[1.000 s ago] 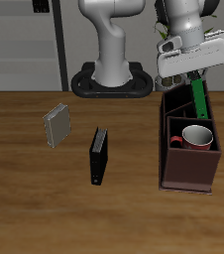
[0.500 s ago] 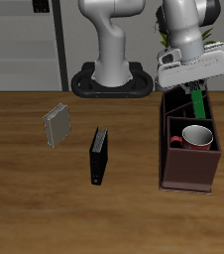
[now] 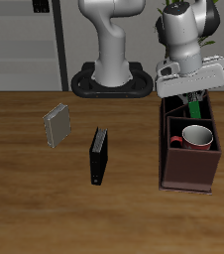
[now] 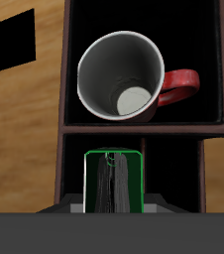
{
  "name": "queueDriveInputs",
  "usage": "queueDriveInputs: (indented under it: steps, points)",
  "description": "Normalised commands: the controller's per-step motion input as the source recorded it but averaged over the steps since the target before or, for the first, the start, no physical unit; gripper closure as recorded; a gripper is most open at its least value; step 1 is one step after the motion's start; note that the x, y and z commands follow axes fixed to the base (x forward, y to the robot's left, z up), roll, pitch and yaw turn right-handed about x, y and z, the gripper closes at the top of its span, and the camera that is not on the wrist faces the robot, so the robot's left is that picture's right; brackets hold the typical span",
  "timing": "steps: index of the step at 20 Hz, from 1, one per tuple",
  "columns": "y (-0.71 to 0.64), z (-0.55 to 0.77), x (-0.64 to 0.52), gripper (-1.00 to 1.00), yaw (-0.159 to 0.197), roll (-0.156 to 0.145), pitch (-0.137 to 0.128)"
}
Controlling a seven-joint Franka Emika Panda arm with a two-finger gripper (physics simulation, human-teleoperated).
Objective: Place the red mug into the left desk caddy's right compartment and place the green book into the left desk caddy's back compartment
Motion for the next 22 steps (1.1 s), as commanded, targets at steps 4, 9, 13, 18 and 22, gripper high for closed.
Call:
queueDriveInputs:
  steps: [4,9,13,18,22]
  points:
    - [0.05,-0.16,0.07,1.00,0.007,-0.005,0.065]
    - [0.11,-0.17,0.03,-1.00,-0.009,0.060,0.106]
    - [0.00,-0.02,0.03,-1.00,-0.012,-0.002,0.023]
    - [-0.03,0.09,-0.02,-1.00,0.005,0.001,-0.008]
    - [-0.11,0.18,-0.03,-1.00,0.010,-0.008,-0.022]
